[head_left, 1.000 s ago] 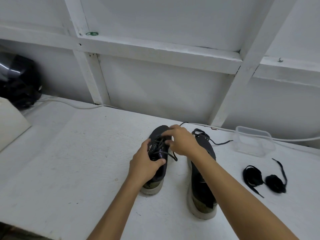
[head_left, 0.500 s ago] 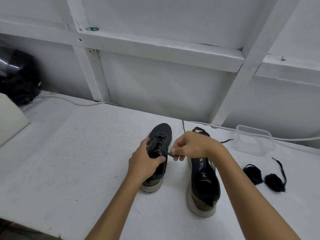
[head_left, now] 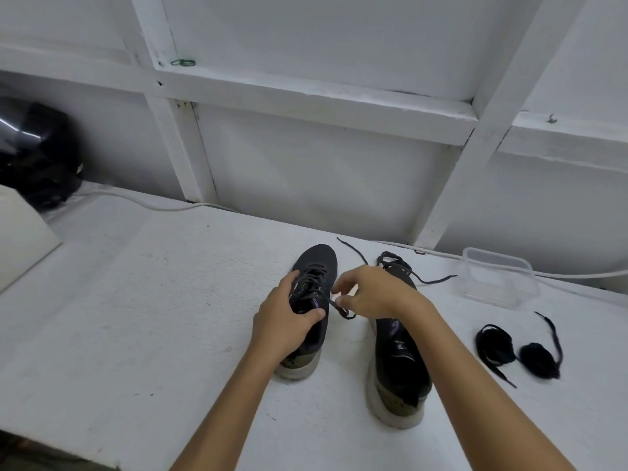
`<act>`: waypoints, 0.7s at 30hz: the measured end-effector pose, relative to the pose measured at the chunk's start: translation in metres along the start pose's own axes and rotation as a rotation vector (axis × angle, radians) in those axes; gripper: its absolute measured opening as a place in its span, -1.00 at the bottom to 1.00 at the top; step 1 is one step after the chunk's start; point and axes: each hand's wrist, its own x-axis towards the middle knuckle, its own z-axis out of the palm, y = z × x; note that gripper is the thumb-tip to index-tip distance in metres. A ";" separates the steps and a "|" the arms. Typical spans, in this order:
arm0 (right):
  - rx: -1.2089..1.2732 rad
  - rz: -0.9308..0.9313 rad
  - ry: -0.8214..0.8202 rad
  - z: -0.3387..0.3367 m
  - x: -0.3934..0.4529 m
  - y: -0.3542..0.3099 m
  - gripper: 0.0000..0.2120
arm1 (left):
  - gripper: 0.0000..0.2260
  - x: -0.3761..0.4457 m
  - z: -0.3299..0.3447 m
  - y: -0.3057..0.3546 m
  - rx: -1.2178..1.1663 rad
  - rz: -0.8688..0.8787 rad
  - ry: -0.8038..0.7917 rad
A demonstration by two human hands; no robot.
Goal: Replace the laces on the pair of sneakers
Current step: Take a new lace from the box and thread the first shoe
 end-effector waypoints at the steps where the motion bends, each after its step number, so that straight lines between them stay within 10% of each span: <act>1: 0.026 -0.015 -0.014 0.002 0.001 0.000 -0.79 | -0.27 0.000 0.000 0.000 0.003 0.010 -0.002; 10: 0.224 -0.072 0.030 0.017 0.006 0.007 -0.90 | -0.32 0.000 0.000 -0.003 -0.004 0.050 0.000; 21: 0.221 -0.078 0.054 0.022 0.003 0.006 -0.85 | -0.92 -0.001 0.001 0.000 0.025 0.126 0.064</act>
